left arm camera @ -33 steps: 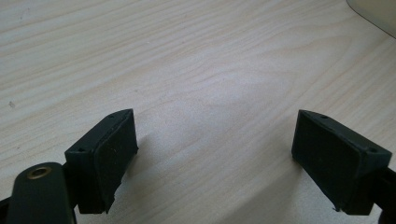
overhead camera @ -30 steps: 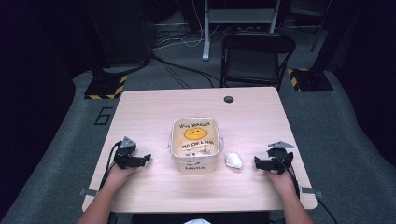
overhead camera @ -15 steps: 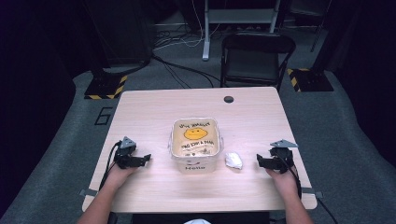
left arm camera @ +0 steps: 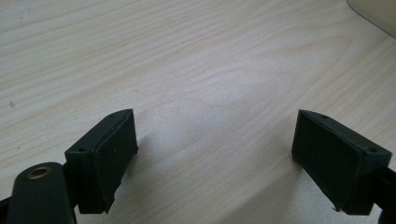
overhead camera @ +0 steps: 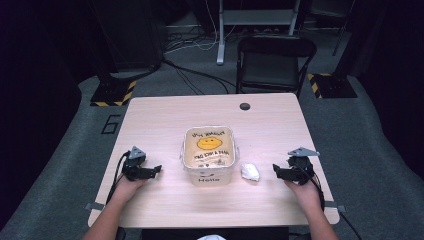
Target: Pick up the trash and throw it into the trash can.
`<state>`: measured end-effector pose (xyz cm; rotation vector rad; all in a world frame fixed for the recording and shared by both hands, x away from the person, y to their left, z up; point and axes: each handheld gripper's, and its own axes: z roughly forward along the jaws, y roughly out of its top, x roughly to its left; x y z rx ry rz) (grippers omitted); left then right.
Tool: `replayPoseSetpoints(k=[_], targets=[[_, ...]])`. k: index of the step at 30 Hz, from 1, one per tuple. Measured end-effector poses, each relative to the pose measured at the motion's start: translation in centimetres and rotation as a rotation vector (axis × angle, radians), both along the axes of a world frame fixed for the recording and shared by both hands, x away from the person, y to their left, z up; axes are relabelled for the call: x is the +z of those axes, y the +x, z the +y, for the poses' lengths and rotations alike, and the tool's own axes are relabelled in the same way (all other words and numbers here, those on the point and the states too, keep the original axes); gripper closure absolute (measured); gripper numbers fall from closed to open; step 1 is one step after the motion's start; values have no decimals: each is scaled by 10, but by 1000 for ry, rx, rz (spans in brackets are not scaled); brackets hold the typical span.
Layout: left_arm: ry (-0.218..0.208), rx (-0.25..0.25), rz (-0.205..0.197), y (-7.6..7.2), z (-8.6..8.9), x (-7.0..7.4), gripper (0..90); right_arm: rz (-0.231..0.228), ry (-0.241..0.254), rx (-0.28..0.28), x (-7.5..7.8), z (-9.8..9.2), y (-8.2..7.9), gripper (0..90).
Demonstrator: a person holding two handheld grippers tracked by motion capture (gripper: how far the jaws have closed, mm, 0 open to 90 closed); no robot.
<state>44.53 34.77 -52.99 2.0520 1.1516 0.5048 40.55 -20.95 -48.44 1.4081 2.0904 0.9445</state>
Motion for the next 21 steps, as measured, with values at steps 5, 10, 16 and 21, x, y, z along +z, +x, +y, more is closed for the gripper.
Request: replayPoseSetpoints(k=[5,10,16,21], targets=[[0,0,0,0,0,0,141,-11,36,19,12,1,-1,254],[-2,2,2,0,0,0,141,-30,46,45,22,5,-2,257],[0,1,-1,0,0,0,141,-39,51,71,29,12,-3,257],[-3,3,1,0,0,0,141,-36,67,103,31,21,-4,261]])
